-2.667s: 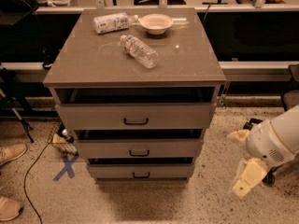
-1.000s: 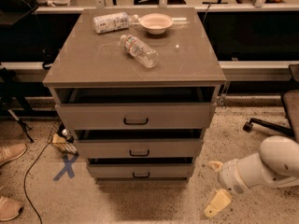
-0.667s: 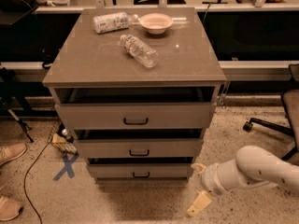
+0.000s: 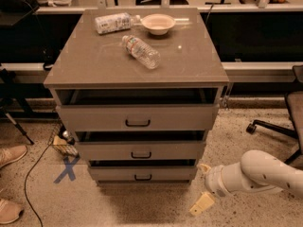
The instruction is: Open bottom drawer
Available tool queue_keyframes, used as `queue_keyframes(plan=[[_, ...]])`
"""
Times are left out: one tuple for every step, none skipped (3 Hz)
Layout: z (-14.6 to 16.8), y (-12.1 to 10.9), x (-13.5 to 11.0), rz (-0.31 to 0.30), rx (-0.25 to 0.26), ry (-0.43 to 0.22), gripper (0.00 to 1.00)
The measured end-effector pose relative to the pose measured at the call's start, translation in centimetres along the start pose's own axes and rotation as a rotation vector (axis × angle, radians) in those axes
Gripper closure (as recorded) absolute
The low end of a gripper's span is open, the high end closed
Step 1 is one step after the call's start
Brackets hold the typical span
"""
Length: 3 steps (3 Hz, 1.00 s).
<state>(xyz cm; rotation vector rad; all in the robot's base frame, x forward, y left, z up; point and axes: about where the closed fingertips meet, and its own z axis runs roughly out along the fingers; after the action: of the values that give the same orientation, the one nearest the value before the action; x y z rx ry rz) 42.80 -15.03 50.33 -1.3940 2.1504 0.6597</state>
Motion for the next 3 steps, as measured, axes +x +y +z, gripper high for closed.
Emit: queue_keyframes(plan=[[1.7, -0.9, 1.0, -0.018, -0.005, 0.03, 0.0], [4.5, -2.9, 2.7, -0.095, -0.011, 0.106, 0.0], [7.3, -4.7, 4.3, -0.182, -0.024, 0.174, 0.0]])
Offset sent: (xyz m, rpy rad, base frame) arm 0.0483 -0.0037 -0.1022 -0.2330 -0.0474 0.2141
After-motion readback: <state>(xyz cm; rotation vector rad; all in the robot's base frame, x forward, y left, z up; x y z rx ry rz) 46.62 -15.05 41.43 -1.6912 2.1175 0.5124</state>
